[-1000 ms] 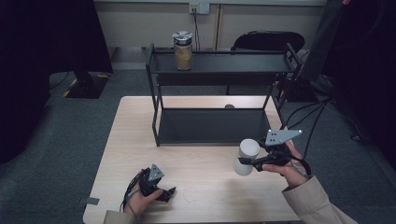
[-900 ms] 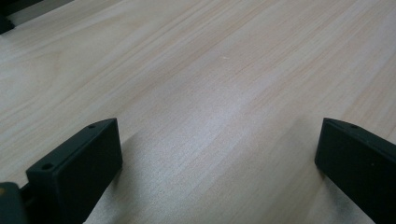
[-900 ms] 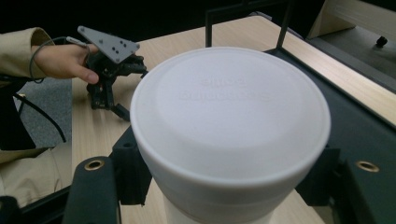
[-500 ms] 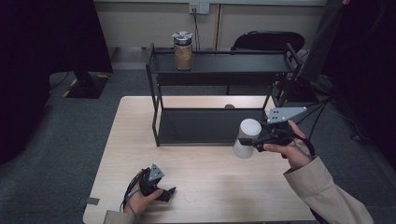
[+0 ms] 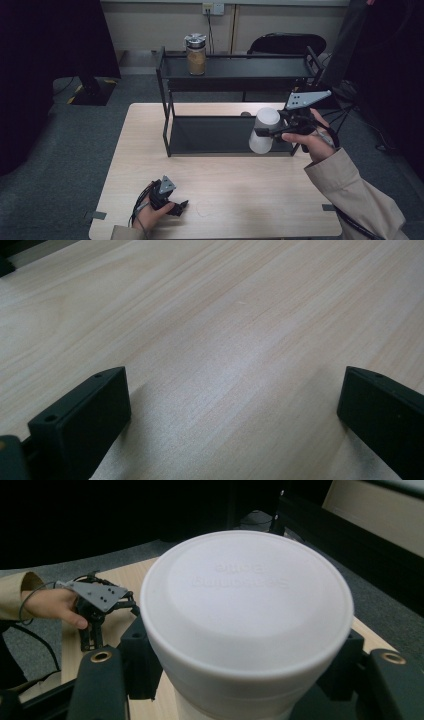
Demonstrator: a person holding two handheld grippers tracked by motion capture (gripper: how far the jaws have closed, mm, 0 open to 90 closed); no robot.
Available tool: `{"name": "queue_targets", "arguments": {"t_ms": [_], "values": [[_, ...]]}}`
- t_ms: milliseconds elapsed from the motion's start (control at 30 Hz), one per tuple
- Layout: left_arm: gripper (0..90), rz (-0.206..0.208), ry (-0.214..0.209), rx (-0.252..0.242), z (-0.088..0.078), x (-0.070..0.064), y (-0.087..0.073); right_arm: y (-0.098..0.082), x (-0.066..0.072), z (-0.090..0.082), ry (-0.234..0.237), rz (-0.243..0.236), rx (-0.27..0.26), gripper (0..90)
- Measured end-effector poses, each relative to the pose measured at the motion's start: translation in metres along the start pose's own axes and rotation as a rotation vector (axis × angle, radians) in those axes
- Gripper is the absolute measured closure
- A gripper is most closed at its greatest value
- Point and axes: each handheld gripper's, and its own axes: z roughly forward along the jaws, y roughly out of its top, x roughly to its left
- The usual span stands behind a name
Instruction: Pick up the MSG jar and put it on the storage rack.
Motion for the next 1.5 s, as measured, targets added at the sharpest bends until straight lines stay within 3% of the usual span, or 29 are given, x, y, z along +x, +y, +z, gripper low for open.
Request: {"name": "queue_targets", "arguments": {"t_ms": [733,1100,1500], "values": [[0.0,-0.006,-0.001,0.000,0.000,0.000,0.000,0.061,-0.017,-0.002,-0.050,0.020,0.000,34.2],[0.0,-0.006,-0.001,0.000,0.000,0.000,0.000,0.094,-0.020,-0.001,-0.084,0.009,0.007,34.1],[0.0,-0.007,-0.001,-0.001,0.000,0.000,0.000,0.117,-0.031,0.002,-0.105,0.019,-0.004,34.2]]}}
